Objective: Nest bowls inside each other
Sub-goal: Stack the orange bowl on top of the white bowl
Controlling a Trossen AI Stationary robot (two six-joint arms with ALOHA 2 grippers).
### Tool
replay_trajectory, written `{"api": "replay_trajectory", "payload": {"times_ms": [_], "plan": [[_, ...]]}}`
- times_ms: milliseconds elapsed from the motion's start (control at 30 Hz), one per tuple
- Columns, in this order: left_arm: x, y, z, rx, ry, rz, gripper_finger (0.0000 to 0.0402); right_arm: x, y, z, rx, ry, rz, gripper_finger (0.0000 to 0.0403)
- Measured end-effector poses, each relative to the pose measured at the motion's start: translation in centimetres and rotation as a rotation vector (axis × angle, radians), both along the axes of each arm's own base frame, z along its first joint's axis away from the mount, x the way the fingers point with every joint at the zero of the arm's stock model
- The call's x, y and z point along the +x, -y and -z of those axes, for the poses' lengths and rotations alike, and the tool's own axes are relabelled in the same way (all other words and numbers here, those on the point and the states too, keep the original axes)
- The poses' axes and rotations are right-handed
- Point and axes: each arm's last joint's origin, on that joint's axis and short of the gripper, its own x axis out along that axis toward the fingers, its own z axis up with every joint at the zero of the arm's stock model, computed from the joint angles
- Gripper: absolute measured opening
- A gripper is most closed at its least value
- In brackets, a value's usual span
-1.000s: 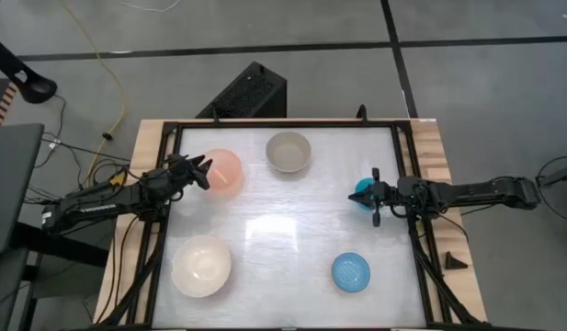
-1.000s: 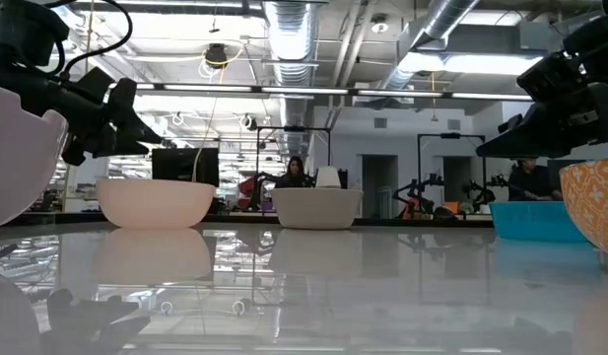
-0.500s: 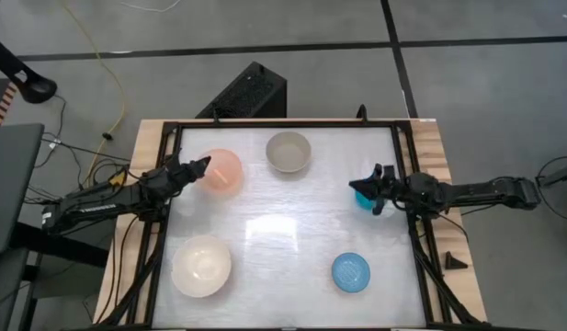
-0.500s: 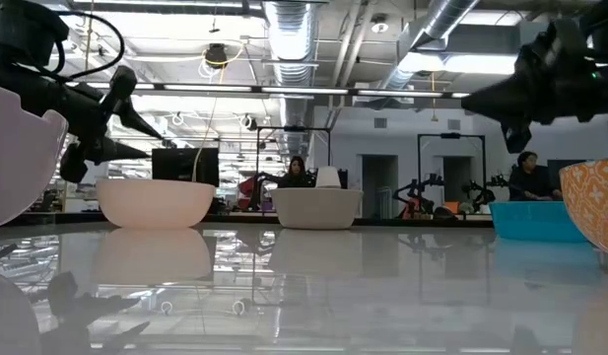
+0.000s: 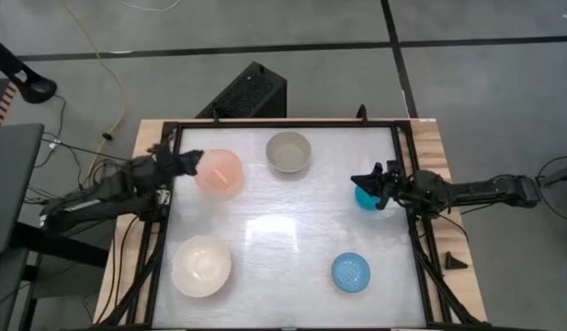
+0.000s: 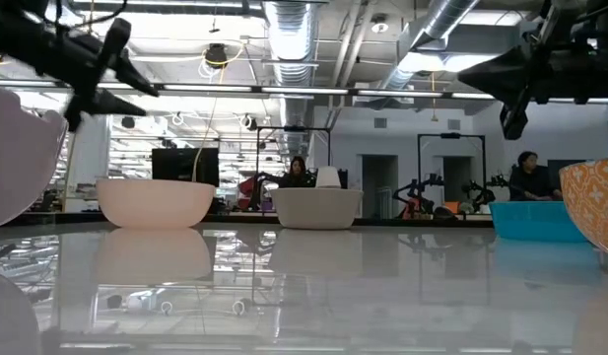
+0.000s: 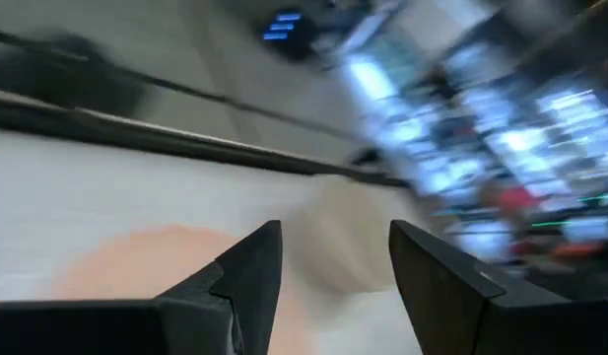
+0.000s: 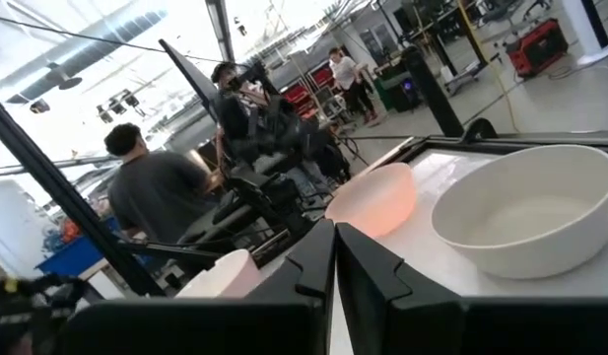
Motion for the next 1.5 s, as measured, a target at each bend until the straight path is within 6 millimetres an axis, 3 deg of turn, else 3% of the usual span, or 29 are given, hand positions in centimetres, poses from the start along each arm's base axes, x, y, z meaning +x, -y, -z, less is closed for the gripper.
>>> {"api": "replay_trajectory", "payload": {"times_ms": [133, 233, 367, 500, 633, 833, 1067, 1500], "plan": [[-1.3, -0.4, -2.9, -0.087, -0.336, -0.172, 0.0178, 0.4, 0.1, -0.1, -0.003, -0.027, 0.028, 0.0049], [-0.5, -1.4, -4.1, -0.14, -0.521, -0.191, 0.0178, 0.7, 0.2, 0.1, -0.001, -0.062, 0.064, 0.0049], [2.4, -3.9, -3.9, -0.242, -0.698, -0.045, 0.0178, 1.2, 0.4, 0.5, 0.001, -0.092, 0.086, 0.0049], [3.8, -7.0, -2.0, -0.431, -0.855, 0.048, 0.0178, 1.5, 0.4, 0.5, 0.001, -0.077, 0.083, 0.0049], [4.2, -9.2, -0.2, -0.547, -0.92, 0.112, 0.0178, 1.9, 0.1, 0.4, 0.001, -0.058, 0.06, 0.0049], [4.5, -10.6, 0.9, -0.561, -0.968, 0.136, 0.0178, 2.3, -0.5, 0.8, 0.014, -0.089, 0.018, 0.0049], [5.1, -11.5, 1.4, -0.532, -0.966, 0.16, 0.0178, 2.7, -1.1, 1.5, 0.053, -0.138, -0.019, 0.0049], [6.4, -12.5, 5.0, -0.672, -1.039, 0.312, 0.0163, 3.2, -1.6, 1.7, 0.052, -0.131, -0.045, 0.0049]]}}
